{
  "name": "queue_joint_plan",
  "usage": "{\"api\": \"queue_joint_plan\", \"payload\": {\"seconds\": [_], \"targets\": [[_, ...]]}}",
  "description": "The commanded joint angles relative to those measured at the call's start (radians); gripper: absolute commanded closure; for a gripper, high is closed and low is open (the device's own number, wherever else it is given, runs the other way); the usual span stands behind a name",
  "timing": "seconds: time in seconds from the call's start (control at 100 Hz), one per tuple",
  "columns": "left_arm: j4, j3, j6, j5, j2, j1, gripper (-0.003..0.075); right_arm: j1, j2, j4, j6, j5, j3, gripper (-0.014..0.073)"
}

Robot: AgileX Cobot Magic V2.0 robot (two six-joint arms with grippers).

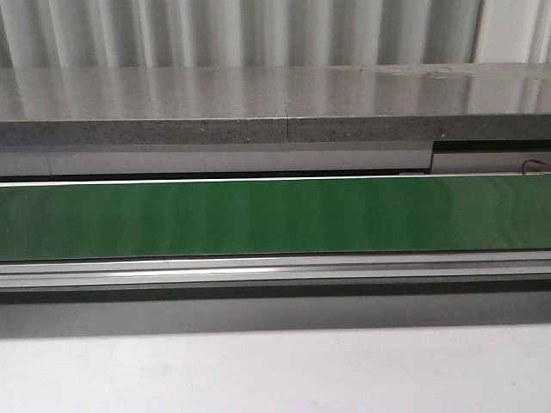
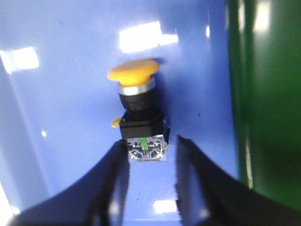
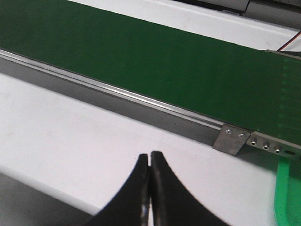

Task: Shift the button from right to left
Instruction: 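Lower the button into the blue tray and open the left gripper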

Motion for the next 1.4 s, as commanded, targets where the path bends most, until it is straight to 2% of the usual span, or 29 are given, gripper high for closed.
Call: {"api": "queue_joint_plan", "payload": {"seconds": [0.0, 0.09, 0.3, 0.54, 0.85, 1.06, 1.39], "targets": [[-0.034, -0.022, -0.048, -0.041, -0.096, -0.001, 0.0652, 0.001, 0.006, -0.01, -0.006, -0.065, -0.024, 0.066], [-0.095, -0.013, -0.063, -0.07, -0.144, -0.001, 0.0742, 0.001, 0.006, -0.01, -0.006, -0.065, -0.024, 0.066], [-0.264, 0.073, -0.074, -0.155, -0.253, -0.007, 0.0741, 0.001, 0.006, -0.01, -0.006, -0.065, -0.024, 0.066], [-0.384, 0.271, -0.074, -0.347, -0.421, -0.096, 0.0741, 0.001, 0.006, -0.01, -0.006, -0.065, -0.024, 0.066], [-0.476, 0.477, -0.079, -0.526, -0.62, -0.292, 0.0741, 0.001, 0.006, -0.01, -0.006, -0.065, -0.024, 0.066], [-0.479, 0.597, -0.079, -0.622, -0.763, -0.404, 0.0741, 0.001, 0.006, -0.01, -0.006, -0.065, -0.024, 0.066], [-0.541, 0.792, -0.079, -0.751, -1.066, -0.473, 0.0741, 0.001, 0.006, -0.01, -0.006, -0.065, -0.024, 0.066]]}}
